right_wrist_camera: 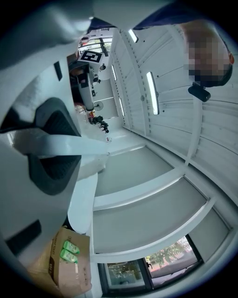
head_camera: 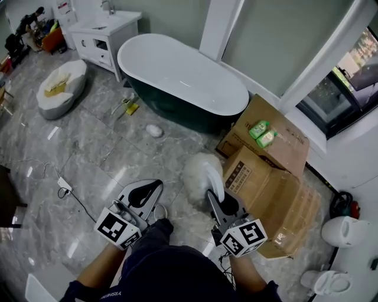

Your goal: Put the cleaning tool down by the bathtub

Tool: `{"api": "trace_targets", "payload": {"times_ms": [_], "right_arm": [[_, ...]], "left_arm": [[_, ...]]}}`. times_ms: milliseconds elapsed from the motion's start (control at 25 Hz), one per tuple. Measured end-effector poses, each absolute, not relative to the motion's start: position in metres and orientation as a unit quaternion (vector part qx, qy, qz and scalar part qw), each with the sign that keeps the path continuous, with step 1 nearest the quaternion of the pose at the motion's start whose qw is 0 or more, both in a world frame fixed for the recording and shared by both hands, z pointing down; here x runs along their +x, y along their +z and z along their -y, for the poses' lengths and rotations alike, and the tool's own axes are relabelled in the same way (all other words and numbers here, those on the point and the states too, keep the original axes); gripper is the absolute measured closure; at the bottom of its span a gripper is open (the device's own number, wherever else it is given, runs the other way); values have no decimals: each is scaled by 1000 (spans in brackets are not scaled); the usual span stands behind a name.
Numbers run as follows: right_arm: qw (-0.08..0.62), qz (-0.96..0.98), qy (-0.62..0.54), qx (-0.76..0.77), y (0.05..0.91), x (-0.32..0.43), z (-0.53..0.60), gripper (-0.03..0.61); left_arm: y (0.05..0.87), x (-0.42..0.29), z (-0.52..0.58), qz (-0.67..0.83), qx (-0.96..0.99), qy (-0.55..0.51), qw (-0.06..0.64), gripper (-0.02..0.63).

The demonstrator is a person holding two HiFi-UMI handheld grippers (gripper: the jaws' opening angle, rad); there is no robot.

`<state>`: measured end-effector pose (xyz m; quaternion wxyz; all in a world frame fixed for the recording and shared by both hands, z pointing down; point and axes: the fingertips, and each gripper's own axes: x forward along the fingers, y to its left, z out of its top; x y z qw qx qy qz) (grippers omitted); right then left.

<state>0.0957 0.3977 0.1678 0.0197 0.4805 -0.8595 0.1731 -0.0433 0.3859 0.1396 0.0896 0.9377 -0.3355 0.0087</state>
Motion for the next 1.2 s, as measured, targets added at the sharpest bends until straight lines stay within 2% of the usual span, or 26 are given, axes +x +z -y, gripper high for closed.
{"api": "trace_targets", "payload": {"times_ms": [680, 1200], "right_arm": [[23, 847, 177, 501, 164, 53, -259, 486], [29, 847, 171, 502, 168, 44, -206, 486]], "left_arm": [[137, -94, -243, 317, 944, 4, 93, 583], [143, -109, -188, 323, 942, -1, 96, 582]]}}
